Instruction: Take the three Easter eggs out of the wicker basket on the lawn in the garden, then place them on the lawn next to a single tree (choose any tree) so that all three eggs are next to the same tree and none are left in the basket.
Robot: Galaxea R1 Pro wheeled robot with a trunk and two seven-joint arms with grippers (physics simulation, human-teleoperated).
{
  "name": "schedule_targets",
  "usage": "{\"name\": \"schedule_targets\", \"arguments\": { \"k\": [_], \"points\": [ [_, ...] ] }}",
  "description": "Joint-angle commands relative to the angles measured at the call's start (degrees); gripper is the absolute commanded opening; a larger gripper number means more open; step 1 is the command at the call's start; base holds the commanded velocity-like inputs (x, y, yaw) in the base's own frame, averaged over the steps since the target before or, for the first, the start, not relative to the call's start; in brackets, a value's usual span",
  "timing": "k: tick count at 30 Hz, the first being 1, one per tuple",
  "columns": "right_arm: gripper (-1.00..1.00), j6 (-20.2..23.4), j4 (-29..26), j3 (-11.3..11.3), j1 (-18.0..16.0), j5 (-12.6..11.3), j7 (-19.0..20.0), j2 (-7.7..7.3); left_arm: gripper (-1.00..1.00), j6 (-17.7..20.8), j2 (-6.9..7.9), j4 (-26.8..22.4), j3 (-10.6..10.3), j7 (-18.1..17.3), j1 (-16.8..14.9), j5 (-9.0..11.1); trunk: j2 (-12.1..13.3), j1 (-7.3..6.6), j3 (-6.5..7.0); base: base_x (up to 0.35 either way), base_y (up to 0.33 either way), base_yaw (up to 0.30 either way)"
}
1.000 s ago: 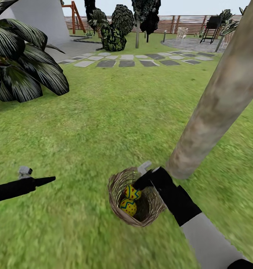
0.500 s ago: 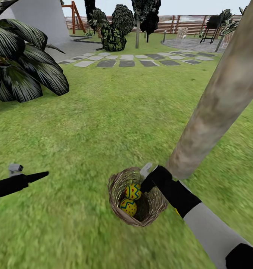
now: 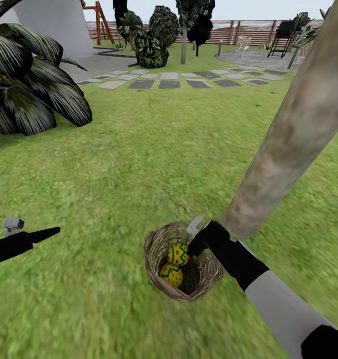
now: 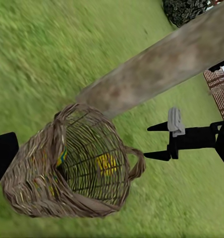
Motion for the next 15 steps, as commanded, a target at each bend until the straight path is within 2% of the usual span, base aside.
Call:
{"name": "schedule_targets", "arguments": {
  "k": [1, 10, 15],
  "points": [
    [1.0, 0.12, -0.08, 0.15, -0.05, 0.6, 0.51, -0.04, 1.0, 0.6, 0.0, -0.03, 0.04, -0.32, -0.05, -0.22, -0.43, 0.22, -0.23, 0.0, 0.0, 0.0],
    [1.0, -0.05, -0.9, 0.13, -0.05, 0.63, 0.51, -0.02, 1.0, 0.6, 0.0, -0.03, 0.01, -0.32, -0.04, -0.22, -4.04, 2.2, -1.84, 0.0, 0.0, 0.0],
    [1.0, -2.99, -1.11, 0.0, -0.05, 0.6, 0.2, 0.03, 1.0, 0.6, 0.0, -0.05, -0.04, -0.32, 0.0, -0.22, -6.05, 3.3, -2.74, 0.0, 0.0, 0.0]
  ]
}}
